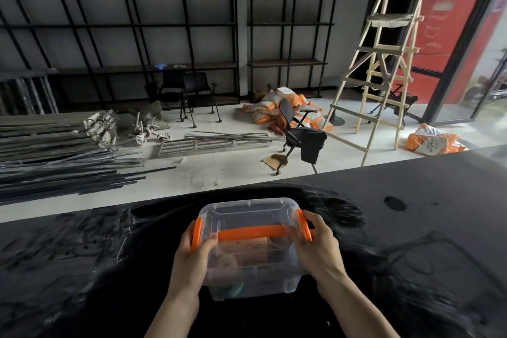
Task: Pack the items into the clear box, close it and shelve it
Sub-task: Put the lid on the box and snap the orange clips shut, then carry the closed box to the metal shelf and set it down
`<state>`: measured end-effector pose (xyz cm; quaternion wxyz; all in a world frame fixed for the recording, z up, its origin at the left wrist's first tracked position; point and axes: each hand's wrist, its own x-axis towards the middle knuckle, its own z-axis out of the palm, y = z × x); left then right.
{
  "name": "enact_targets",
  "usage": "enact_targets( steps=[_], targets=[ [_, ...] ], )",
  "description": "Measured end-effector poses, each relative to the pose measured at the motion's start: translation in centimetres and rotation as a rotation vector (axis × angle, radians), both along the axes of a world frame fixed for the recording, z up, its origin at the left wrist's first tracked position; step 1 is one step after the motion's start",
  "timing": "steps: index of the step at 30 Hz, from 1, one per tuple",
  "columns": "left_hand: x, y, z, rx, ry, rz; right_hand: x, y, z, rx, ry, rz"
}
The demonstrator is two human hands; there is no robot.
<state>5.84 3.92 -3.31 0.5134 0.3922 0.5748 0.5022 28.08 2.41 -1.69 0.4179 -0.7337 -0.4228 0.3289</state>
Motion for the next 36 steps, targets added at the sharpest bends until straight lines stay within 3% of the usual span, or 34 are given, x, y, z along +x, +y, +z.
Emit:
enact_targets(
  steps=[8,17,28,36],
  targets=[
    [9.5,0.8,1.9,0.065,-0.014,-0.305,7.5,-5.2,1.8,0.043,-0.004,-0.303],
    [19.2,-3.8,3.2,0.038,-0.068,-0.742,12.6,-17.2,3.8,0.057,-0.091,-0.705],
    [29.5,-17.2,0.3,0.073,-0.033,-1.153,13.9,-36.1,2.1,0.053,-0.117,-1.115],
    [36.0,-30.1,-7.2,0.132,0.018,-1.358,15.7,-50.0,-5.4,0.048,-0.132,-1.353]
  ],
)
